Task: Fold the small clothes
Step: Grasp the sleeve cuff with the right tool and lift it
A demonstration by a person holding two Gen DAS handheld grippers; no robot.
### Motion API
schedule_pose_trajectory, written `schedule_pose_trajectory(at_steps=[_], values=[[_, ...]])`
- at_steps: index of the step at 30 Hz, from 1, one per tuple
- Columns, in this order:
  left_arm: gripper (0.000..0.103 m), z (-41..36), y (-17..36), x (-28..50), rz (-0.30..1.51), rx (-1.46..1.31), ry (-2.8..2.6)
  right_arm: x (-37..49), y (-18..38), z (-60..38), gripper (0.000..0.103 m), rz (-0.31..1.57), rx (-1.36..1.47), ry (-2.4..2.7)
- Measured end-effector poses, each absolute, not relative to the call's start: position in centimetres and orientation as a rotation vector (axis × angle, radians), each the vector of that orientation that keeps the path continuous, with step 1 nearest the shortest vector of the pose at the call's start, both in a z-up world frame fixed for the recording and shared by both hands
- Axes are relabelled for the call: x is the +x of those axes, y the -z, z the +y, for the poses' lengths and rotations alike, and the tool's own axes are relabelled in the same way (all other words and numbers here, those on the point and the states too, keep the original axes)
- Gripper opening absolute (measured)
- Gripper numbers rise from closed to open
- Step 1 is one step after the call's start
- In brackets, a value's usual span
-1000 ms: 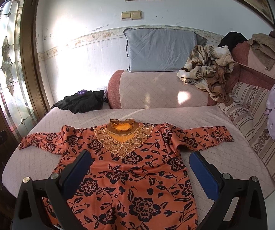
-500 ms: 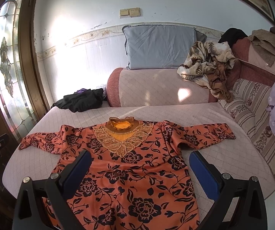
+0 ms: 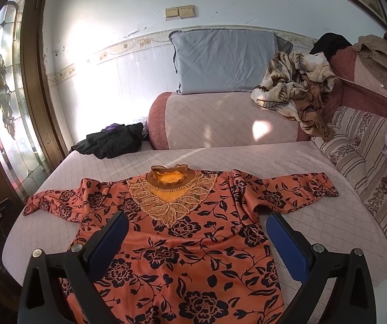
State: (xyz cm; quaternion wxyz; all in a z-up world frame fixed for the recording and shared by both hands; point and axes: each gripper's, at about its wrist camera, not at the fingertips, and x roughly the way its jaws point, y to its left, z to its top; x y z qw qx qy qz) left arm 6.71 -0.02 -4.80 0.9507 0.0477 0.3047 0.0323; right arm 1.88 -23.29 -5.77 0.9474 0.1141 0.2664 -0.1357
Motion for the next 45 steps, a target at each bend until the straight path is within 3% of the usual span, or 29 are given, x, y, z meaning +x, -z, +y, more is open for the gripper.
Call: schedule_pose_trajectory(at_steps=[6, 11, 19, 22, 25, 28, 32, 36, 40, 45], values=[[0.103, -2.7, 7.5, 9.8, 0.673, 0.132, -0.046, 5.0, 8.0, -27.6, 0.103, 0.571, 0.336, 0.295], [0.103, -5.9, 13.5, 14.7, 0.793, 0.117, 0.025, 8.0, 12.7, -36.0, 0.103, 0.613, 0.522, 0.305], [0.103, -9.4, 25.4, 20.3, 1.04, 0.084, 0.076, 8.1, 22.6, -53.5, 0.103, 0.619, 1.129, 0.375], [0.103, -9.6, 26.5, 20.5, 1.063, 0.096, 0.072, 8.6, 25.1, -57.8, 0.1, 0.584, 1.283, 0.383], [0.103, -9.7, 26.5, 20.0, 1.047, 0.102, 0.087, 8.4, 27.1, -61.1, 0.09, 0.528, 1.377, 0.45], [0.103, -10.0, 26.7, 19.2, 1.01, 0.11, 0.079, 8.8, 29.8, -63.6, 0.069, 0.523, 1.471, 0.484], [0.103, -10.2, 27.0, 18.9, 1.0, 0.11, 0.07, 9.9, 30.0, -66.0, 0.06, 0.464, 1.418, 0.506], [0.103, -10.1, 27.0, 19.1, 1.011, 0.121, 0.069, 11.3, 30.4, -67.0, 0.017, 0.49, 1.316, 0.558], [0.103, -9.1, 26.3, 21.4, 1.084, 0.095, 0.092, 12.0, 25.8, -65.3, 0.008, 0.437, 1.168, 0.551], [0.103, -5.5, 23.5, 22.1, 0.978, 0.018, -0.03, 13.2, 15.1, -57.0, 0.007, 0.252, 0.991, 0.277]])
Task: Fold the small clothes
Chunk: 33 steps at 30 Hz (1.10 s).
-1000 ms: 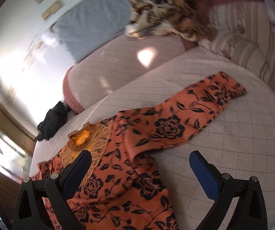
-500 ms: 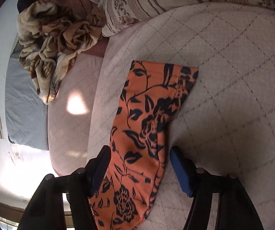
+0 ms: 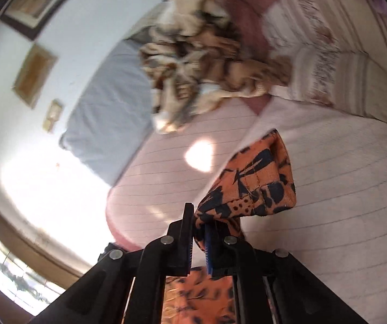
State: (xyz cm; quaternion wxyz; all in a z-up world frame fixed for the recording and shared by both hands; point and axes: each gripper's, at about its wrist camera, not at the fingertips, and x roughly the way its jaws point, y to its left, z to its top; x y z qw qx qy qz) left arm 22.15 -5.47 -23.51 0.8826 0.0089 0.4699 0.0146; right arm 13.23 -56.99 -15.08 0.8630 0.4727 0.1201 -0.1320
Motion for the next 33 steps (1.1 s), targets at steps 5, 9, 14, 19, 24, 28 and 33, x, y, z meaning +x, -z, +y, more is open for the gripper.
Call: schedule_pose_trajectory(at_steps=[5, 9, 14, 19, 24, 28, 33], values=[[0.103, -0.4, 21.0, 23.2, 0.859, 0.023, -0.205, 18.0, 10.4, -44.4, 0.007, 0.258, 0.922, -0.016], [0.103, 4.3, 20.4, 23.7, 0.803, 0.031, -0.355, 23.6, 11.4, -34.0, 0.007, 0.348, 0.906, -0.163], [0.103, 9.3, 21.4, 25.0, 0.873, -0.055, -0.43, 29.6, 16.9, -22.9, 0.012, 0.567, 0.89, -0.246], [0.103, 11.6, 21.0, 24.5, 0.864, -0.138, -0.471, 31.4, 23.1, -15.2, 0.077, 0.834, 0.943, -0.397], [0.103, 10.4, 20.8, 24.8, 0.851, -0.12, -0.44, 27.7, 20.8, -16.5, 0.076, 0.735, 0.782, -0.359], [0.103, 8.1, 20.7, 25.3, 0.841, -0.08, -0.378, 26.0, 19.3, -23.9, 0.049, 0.703, 0.696, -0.132], [0.103, 3.4, 22.1, 26.9, 0.883, 0.022, -0.29, 24.9, 20.8, -33.5, 0.046, 0.751, 0.654, 0.181]])
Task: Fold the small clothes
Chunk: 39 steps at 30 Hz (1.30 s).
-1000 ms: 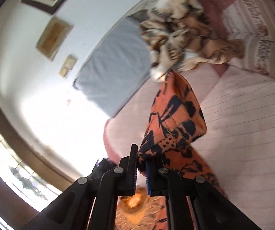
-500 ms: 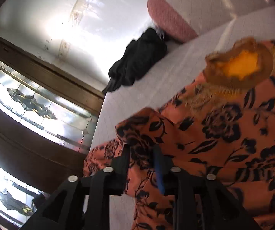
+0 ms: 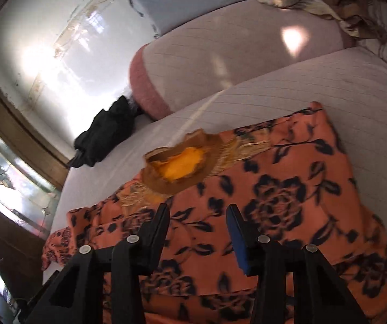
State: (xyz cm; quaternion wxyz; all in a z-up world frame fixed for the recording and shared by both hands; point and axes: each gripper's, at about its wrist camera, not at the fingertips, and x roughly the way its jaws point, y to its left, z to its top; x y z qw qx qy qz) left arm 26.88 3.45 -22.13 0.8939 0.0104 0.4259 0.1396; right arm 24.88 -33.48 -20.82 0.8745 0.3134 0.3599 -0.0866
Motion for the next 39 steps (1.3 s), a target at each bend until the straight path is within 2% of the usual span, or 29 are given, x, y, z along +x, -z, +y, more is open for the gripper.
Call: schedule_pose_trajectory(at_steps=[2, 3, 4, 10, 11, 12, 14, 20, 25, 26, 27, 29, 31, 32, 33, 34, 35, 39], values=[[0.103, 1.5, 23.5, 27.7, 0.932, 0.095, -0.265, 25.1, 23.3, -36.1, 0.046, 0.863, 0.621, 0.26], [0.103, 0.8, 24.4, 28.2, 0.971, 0.128, -0.257, 25.7, 25.0, -37.2, 0.041, 0.981, 0.602, 0.266], [0.103, 0.3, 25.4, 28.7, 1.013, 0.155, -0.261, 25.6, 25.6, -37.7, 0.035, 0.999, 0.585, 0.244], [0.103, 3.0, 22.8, 28.5, 0.959, 0.026, -0.252, 22.6, 21.1, -38.7, 0.038, 0.882, 0.559, 0.118], [0.103, 4.4, 22.1, 28.3, 0.948, -0.022, -0.258, 21.9, 20.6, -38.7, 0.039, 0.863, 0.561, 0.093], [0.103, 6.1, 21.5, 28.2, 0.937, -0.08, -0.266, 21.1, 20.4, -38.9, 0.052, 0.846, 0.566, 0.074], [0.103, 9.8, 20.6, 27.9, 0.91, -0.167, -0.309, 19.3, 20.1, -39.4, 0.067, 0.808, 0.577, 0.05], [0.103, 22.3, 20.3, 30.7, 0.905, -0.401, -0.462, 20.5, 20.5, -38.4, 0.067, 0.829, 0.611, -0.031], [0.103, 29.4, 21.6, 35.5, 0.938, -0.584, -0.426, 22.0, 20.7, -36.1, 0.067, 0.837, 0.539, -0.082], [0.1, 30.3, 22.2, 36.2, 0.938, -0.64, -0.395, 22.0, 20.6, -35.8, 0.067, 0.834, 0.519, -0.08], [0.088, 30.7, 22.9, 36.9, 0.943, -0.69, -0.371, 22.1, 20.6, -35.7, 0.067, 0.828, 0.502, -0.072], [0.072, 30.9, 24.6, 38.5, 0.976, -0.777, -0.313, 22.2, 20.6, -35.7, 0.067, 0.821, 0.498, -0.066], [0.065, 30.2, 25.3, 39.4, 0.965, -0.755, -0.35, 22.5, 20.8, -35.9, 0.067, 0.824, 0.509, -0.061], [0.053, 29.6, 25.1, 39.6, 0.937, -0.722, -0.37, 22.6, 20.9, -35.9, 0.067, 0.823, 0.507, -0.054], [0.027, 29.2, 25.1, 40.1, 0.929, -0.705, -0.355, 22.7, 21.0, -35.9, 0.067, 0.824, 0.502, -0.05], [0.014, 29.1, 25.5, 40.6, 0.944, -0.707, -0.337, 22.8, 21.1, -35.9, 0.067, 0.825, 0.494, -0.046], [0.009, 29.0, 25.9, 40.8, 0.955, -0.719, -0.336, 22.9, 21.1, -35.9, 0.067, 0.826, 0.487, -0.041], [0.006, 27.9, 23.7, 40.2, 0.897, -0.64, -0.35, 22.9, 20.8, -36.4, 0.067, 0.807, 0.49, -0.031]])
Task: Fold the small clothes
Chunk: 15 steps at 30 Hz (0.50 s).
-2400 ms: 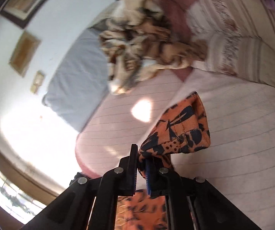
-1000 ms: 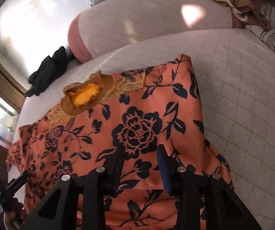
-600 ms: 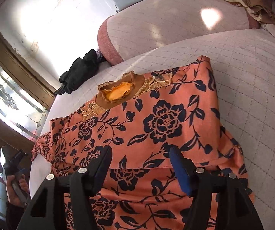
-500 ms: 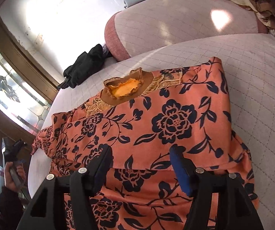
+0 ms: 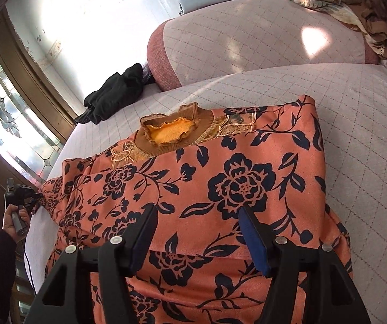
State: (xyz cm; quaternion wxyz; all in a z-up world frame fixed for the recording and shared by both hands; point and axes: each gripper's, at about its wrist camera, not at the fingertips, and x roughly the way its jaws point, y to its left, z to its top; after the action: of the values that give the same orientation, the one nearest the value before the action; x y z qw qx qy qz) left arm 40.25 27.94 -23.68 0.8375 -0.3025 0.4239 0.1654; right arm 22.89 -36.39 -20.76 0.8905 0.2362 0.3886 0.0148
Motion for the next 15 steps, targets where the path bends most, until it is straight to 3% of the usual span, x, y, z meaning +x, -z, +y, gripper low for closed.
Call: schedule_pose_trajectory(at_steps=[6, 10, 15], values=[[0.006, 20.9, 14.0, 38.5, 0.81, -0.409, -0.182, 21.9, 19.6, -38.9, 0.067, 0.751, 0.585, 0.004], [0.006, 11.8, 7.6, 36.4, 0.779, -0.247, -0.005, 20.8, 19.0, -41.2, 0.067, 0.714, 0.66, 0.048], [0.006, -1.9, 3.7, 32.4, 0.798, -0.055, 0.208, 18.8, 18.4, -44.4, 0.067, 0.666, 0.71, 0.11]])
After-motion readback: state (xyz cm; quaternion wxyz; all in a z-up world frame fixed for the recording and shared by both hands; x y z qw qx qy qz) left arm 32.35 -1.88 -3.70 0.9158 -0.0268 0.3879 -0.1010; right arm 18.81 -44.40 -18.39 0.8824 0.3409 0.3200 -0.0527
